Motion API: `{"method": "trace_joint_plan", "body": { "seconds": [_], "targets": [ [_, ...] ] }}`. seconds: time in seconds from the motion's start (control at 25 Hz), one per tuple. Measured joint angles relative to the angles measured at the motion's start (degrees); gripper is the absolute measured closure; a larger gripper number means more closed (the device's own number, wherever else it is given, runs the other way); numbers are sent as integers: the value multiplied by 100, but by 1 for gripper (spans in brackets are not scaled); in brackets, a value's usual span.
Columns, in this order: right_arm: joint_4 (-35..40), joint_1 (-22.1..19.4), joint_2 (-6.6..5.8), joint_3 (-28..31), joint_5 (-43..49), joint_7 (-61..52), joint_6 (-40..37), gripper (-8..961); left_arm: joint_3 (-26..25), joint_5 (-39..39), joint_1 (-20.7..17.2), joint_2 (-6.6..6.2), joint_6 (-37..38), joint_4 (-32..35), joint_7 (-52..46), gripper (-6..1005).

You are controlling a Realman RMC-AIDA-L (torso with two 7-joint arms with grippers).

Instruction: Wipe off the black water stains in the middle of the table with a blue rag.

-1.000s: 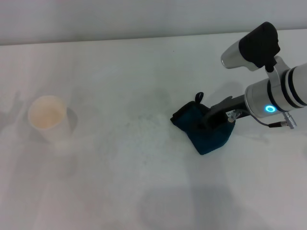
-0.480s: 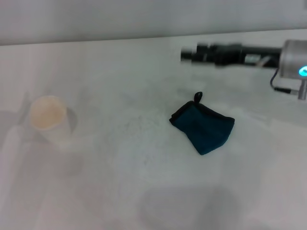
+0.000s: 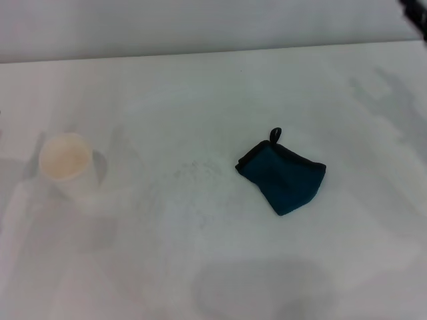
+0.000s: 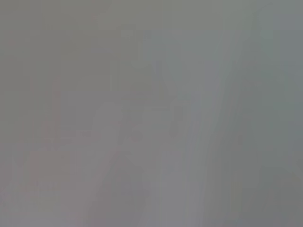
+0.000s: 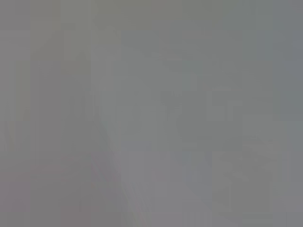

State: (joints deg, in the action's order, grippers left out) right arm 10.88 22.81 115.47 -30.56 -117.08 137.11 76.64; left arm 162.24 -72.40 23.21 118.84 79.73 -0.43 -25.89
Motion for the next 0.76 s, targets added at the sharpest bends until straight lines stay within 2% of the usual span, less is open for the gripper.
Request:
{"method": "trace_joint_plan", "body": {
  "seconds": [0.04,0.08,0.12,0.16,0.28,0.36,0.76],
  "targets": [
    [-364,29,10,244,-53,907,-174,85,0,0,0,0,0,0,0,112],
    [-364,29,10,244,-53,907,-174,87,0,11,-3,-1,-2,-1,-2,111],
    [-830,96,26,656,-204,2383,-529,88,0,23,-3,-1,-10,-1,-2,111],
    [-830,96,26,656,-204,2383,-529,89,0,33,-3,-1,-18,2,-2,111],
    [-1061,152,38,826,-240,3618,-707,91,0,45,-7,-2,-24,8,-3,111],
    [-1066,158,37,788,-225,3812,-626,92,0,46,-9,-4,-14,8,-4,111],
    [-1116,104,26,746,-211,3361,-562,96,-33,32,-18,-5,-7,6,-12,111]
  ]
}}
